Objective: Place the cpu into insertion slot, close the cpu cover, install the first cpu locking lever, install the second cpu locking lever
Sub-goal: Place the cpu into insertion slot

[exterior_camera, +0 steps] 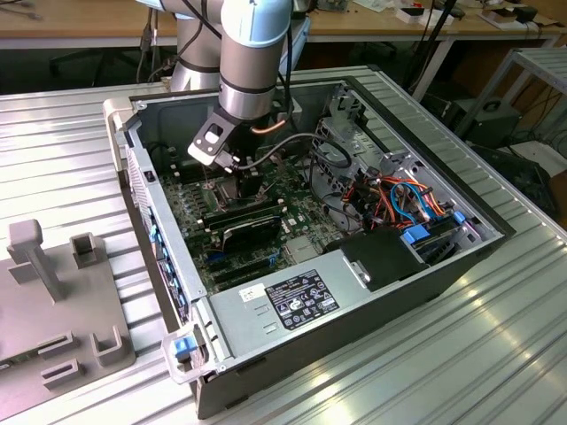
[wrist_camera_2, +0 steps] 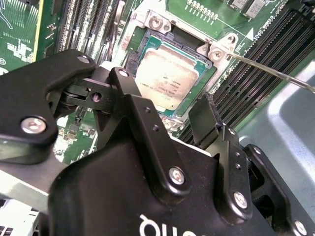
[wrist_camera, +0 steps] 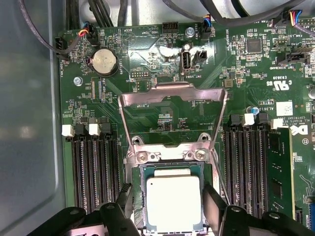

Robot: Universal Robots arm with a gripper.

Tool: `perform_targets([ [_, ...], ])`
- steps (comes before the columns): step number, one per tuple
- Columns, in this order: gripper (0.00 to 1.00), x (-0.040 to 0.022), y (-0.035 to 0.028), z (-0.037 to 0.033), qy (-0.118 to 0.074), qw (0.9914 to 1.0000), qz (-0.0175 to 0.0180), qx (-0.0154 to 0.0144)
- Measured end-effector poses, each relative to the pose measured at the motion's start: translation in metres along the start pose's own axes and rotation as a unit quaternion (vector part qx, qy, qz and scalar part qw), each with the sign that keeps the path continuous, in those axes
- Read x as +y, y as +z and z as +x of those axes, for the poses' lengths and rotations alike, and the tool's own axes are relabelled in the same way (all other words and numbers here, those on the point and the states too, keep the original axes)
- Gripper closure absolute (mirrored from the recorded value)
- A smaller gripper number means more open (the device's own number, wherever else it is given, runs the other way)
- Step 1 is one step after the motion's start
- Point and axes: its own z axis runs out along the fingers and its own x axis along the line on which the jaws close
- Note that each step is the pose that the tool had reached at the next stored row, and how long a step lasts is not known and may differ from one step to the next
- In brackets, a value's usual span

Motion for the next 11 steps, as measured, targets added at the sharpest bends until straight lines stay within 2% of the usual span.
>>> perform_targets([
  [7,0.32,0.0002,-0.0063,0.0001,0.0,1.0,0.0,0.0],
  [11,0.32,0.0004,-0.0133,0.0002,0.0,1.0,0.0001,0.0],
])
